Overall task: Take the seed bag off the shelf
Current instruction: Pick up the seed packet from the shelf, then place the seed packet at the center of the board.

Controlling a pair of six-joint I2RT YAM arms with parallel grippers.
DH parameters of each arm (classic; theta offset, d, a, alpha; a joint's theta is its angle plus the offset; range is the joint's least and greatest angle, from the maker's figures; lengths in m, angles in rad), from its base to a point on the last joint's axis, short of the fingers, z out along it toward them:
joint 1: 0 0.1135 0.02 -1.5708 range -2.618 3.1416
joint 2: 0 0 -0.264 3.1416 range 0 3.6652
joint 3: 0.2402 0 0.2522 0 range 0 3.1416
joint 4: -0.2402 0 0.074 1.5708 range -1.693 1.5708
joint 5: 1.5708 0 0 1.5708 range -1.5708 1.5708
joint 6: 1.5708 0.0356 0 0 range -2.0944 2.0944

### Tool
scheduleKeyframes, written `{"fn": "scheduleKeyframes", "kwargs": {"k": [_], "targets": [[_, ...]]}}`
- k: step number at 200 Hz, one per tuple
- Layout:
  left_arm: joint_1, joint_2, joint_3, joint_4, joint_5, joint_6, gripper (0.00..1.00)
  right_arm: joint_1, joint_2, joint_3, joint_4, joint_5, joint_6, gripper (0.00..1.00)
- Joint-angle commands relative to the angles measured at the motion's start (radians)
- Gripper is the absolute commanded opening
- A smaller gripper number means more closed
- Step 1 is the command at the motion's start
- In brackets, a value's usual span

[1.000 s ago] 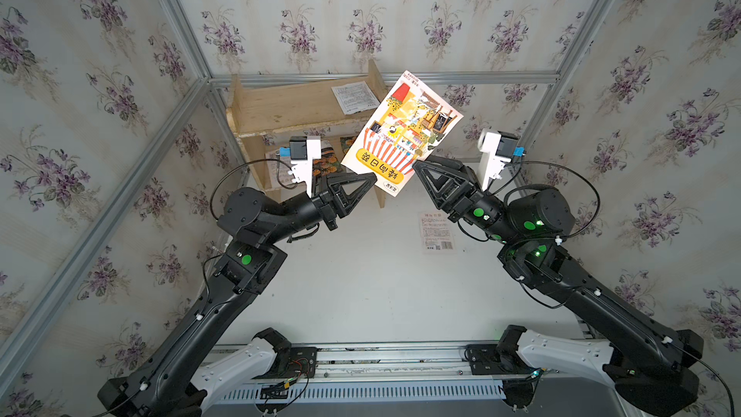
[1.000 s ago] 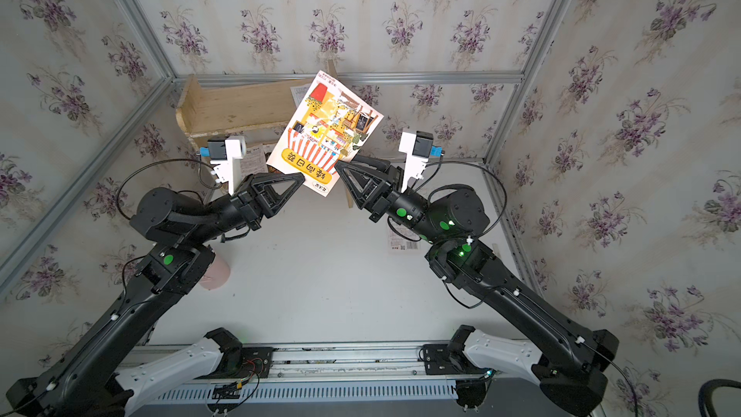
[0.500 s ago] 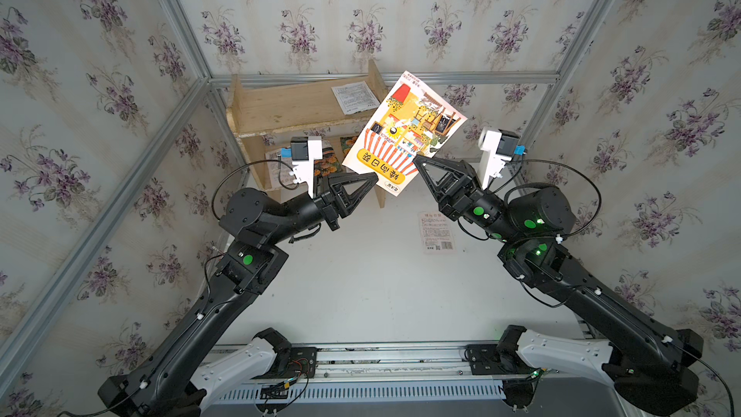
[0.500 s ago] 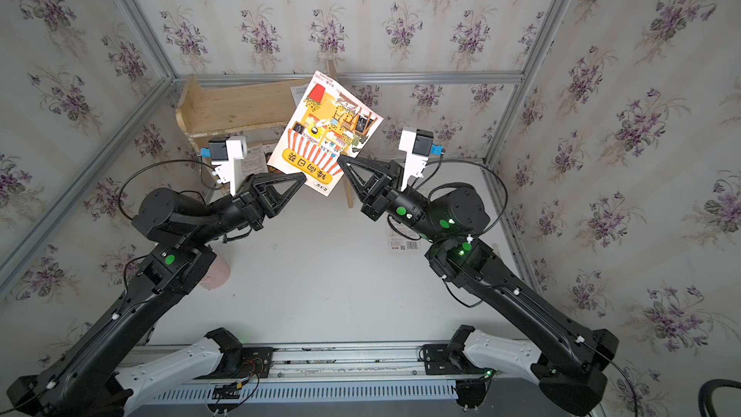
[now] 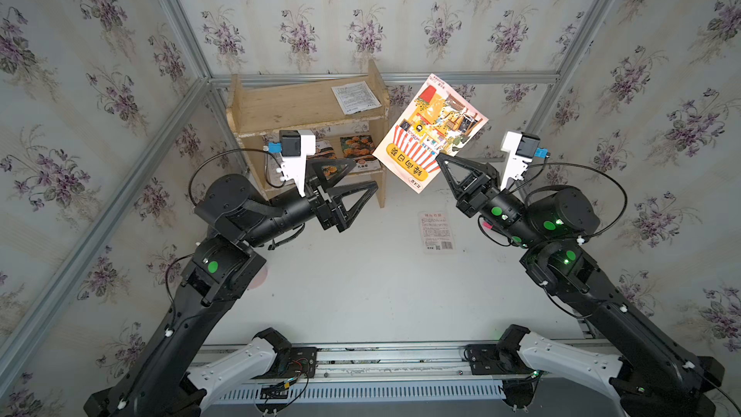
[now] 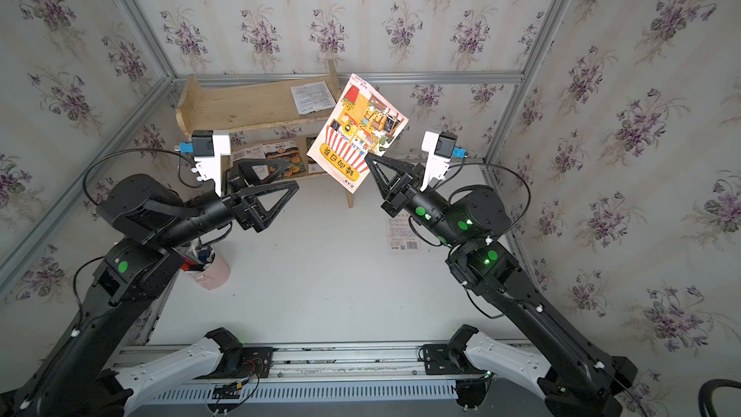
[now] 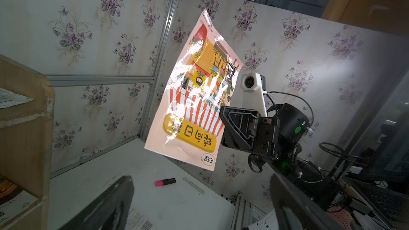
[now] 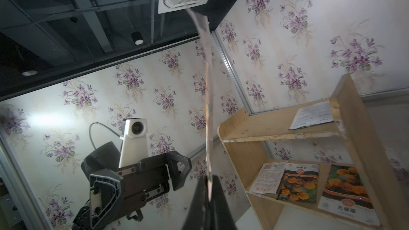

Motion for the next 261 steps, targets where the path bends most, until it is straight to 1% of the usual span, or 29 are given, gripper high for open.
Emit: {"fn": "scheduleKeyframes", "kwargs": {"k": [1,18,26,29,34,41,44,52,69,88,116,145,191,261], "targets": [[0.001,0.018,0.080,-0.354,-0.099,0.207,1.00,-0.056,-0.032,0.013,-0.244,-0.028,-0.046,0.00],[0.001,0.004,0.080,-0.428,-0.144,0.259,1.00,-0.105,-0.053,0.004,-0.351,-0.060,-0.066,0.00],[0.001,-0.012,0.056,-0.429,-0.160,0.270,1.00,-0.134,-0.059,-0.006,-0.388,-0.095,-0.066,0.00],[0.001,-0.017,0.047,-0.430,-0.189,0.271,1.00,-0.147,-0.060,-0.010,-0.401,-0.112,-0.067,0.00],[0.001,-0.026,0.036,-0.436,-0.205,0.277,1.00,-0.171,-0.056,-0.015,-0.431,-0.148,-0.070,0.00],[0.000,-0.033,0.026,-0.453,-0.216,0.285,1.00,-0.183,-0.051,-0.020,-0.458,-0.188,-0.071,0.00],[0.001,-0.036,0.022,-0.462,-0.220,0.286,1.00,-0.222,-0.046,-0.026,-0.471,-0.203,-0.072,0.00],[0.001,-0.042,0.014,-0.483,-0.238,0.285,1.00,-0.253,-0.033,-0.035,-0.510,-0.235,-0.079,0.00],[0.001,-0.062,-0.013,-0.501,-0.244,0.279,1.00,-0.301,-0.005,-0.077,-0.542,-0.302,-0.089,0.00],[0.001,-0.086,-0.039,-0.514,-0.238,0.272,1.00,-0.345,0.027,-0.128,-0.532,-0.387,-0.092,0.00],[0.001,-0.119,-0.067,-0.530,-0.253,0.262,1.00,-0.362,0.098,-0.170,-0.526,-0.432,-0.106,0.00],[0.001,-0.142,-0.107,-0.528,-0.251,0.258,1.00,-0.366,0.205,-0.193,-0.514,-0.466,-0.130,0.00],[0.001,-0.149,-0.150,-0.495,-0.243,0.238,1.00,-0.368,0.351,-0.201,-0.490,-0.477,-0.165,0.00],[0.001,-0.149,-0.190,-0.463,-0.229,0.208,1.00,-0.368,0.590,-0.188,-0.420,-0.474,-0.181,0.00]]}}
